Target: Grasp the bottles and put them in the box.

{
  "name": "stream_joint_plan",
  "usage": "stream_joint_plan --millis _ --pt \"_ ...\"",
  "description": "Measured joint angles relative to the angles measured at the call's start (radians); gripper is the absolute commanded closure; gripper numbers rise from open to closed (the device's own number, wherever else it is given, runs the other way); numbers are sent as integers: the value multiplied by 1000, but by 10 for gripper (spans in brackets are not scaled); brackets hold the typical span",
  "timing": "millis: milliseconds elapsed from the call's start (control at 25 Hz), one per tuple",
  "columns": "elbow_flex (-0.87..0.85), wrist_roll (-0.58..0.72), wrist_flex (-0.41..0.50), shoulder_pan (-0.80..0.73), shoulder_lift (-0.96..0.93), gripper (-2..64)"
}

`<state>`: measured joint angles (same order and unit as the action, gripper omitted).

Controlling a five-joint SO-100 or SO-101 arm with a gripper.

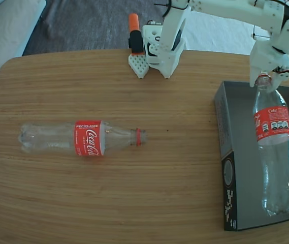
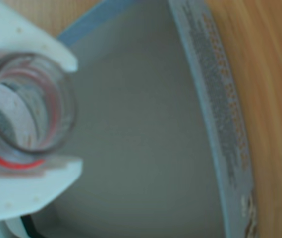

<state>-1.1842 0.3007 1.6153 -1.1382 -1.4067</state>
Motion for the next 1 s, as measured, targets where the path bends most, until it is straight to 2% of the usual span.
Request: stream_joint_plan --millis 320,760,1000 --pt "-71 2 -107 5 0 592" --pt "-189 5 -115 40 0 592" --pt "-229 11 -170 44 0 592"
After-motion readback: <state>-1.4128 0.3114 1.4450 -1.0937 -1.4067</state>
